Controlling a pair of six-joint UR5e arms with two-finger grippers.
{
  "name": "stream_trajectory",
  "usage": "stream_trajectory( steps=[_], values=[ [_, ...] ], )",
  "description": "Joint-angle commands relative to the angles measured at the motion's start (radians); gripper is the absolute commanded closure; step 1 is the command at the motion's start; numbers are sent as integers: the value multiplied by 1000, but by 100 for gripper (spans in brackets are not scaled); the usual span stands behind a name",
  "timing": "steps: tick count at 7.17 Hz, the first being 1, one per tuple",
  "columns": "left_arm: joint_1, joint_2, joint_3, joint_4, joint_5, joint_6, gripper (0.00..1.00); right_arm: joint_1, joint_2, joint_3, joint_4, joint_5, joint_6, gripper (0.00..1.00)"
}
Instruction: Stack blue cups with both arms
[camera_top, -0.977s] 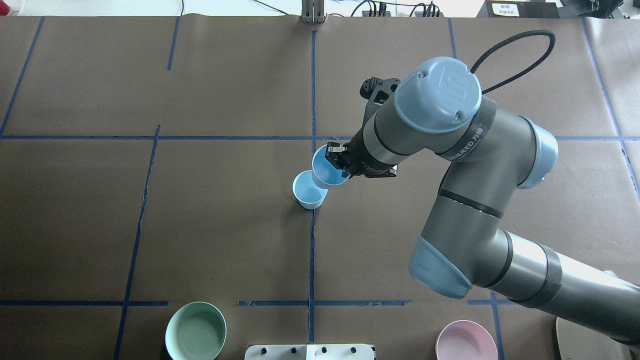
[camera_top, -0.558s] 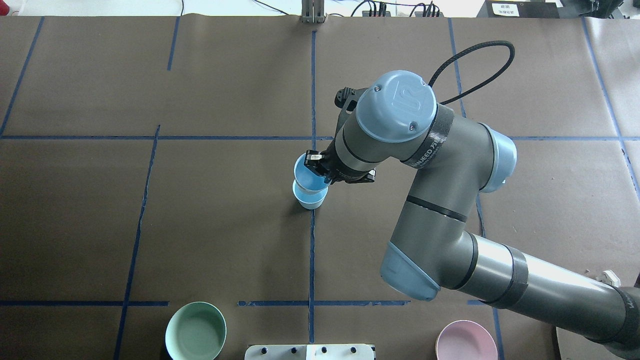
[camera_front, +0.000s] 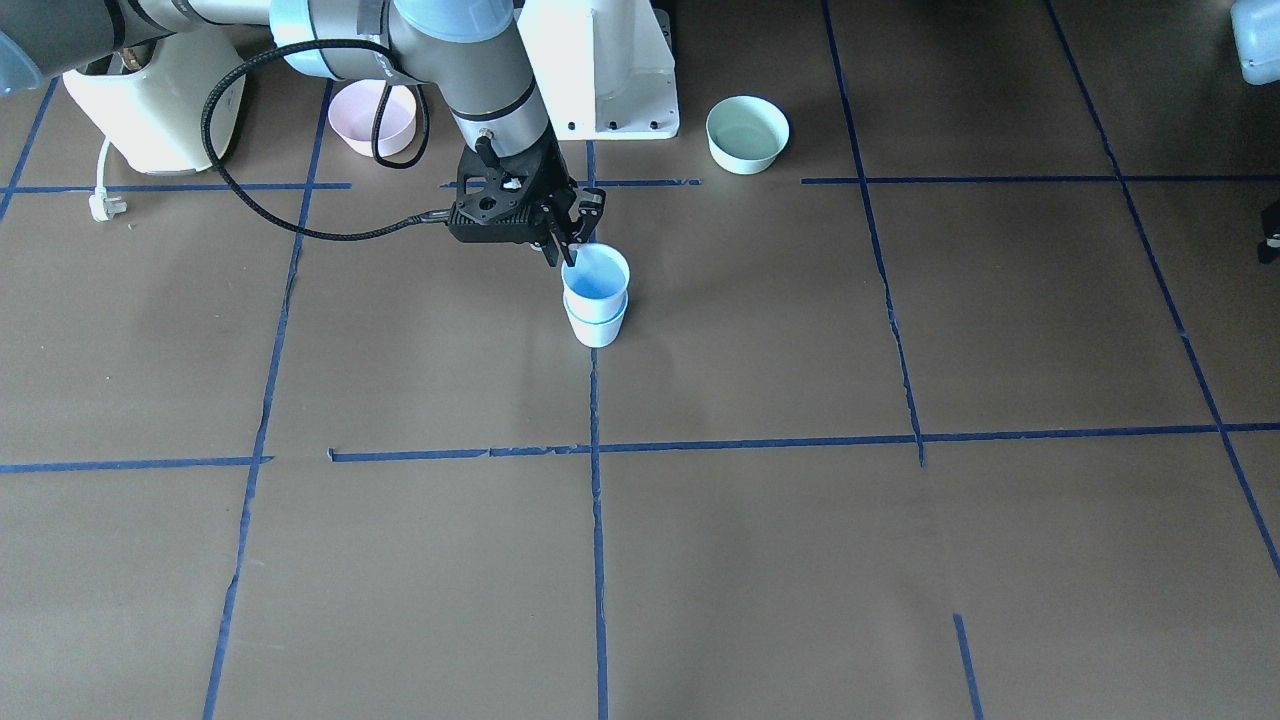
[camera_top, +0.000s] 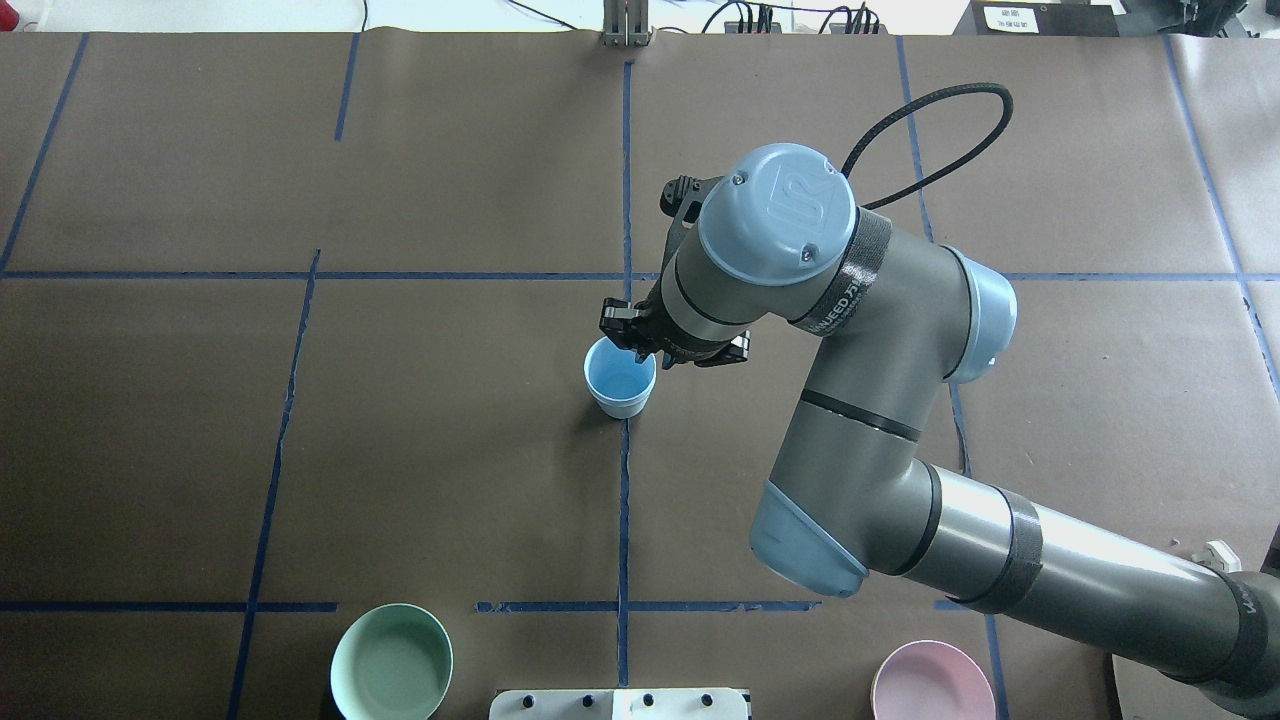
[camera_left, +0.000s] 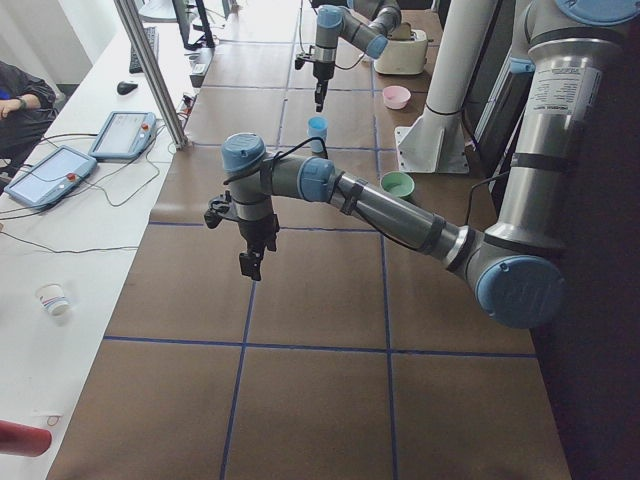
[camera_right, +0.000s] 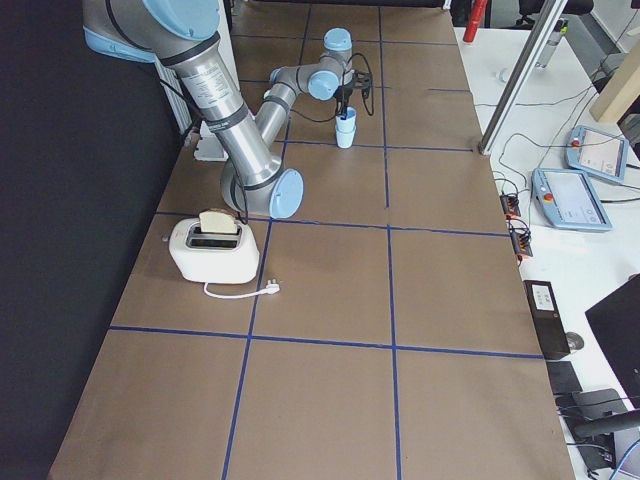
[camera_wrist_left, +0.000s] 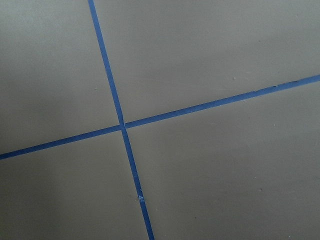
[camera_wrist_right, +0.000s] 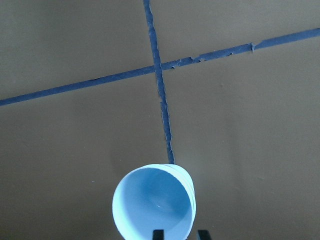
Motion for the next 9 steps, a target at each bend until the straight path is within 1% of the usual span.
stream_trajectory(
  steps=[1, 2, 3, 4, 5, 6, 7, 8, 9],
  values=[
    [-2, 0, 3, -1, 0, 0, 0, 1, 1, 2, 1, -4, 0, 0],
    [-2, 2, 3, -1, 0, 0, 0, 2, -1, 10, 1, -4, -3, 0],
    [-9, 2, 14, -1, -2, 5, 0, 28, -13, 30, 1, 0, -6, 0],
    [-53, 2, 67, -2, -43, 70, 0, 88, -45, 56, 1, 31, -69, 0],
    [-101, 2, 142, -32, -96, 138, 0, 151, -88, 87, -5, 71, -177, 0],
    [-133, 3, 223, -96, -144, 147, 0, 235, -155, 102, -7, 144, -269, 0],
    [-155, 32, 271, -143, -194, 147, 0, 322, -200, 104, -8, 213, -389, 0],
    [-164, 102, 279, -259, -204, 141, 0, 394, -249, 104, -8, 270, -487, 0],
    [-163, 153, 279, -325, -203, 122, 0, 463, -303, 101, -11, 293, -608, 0]
  ],
)
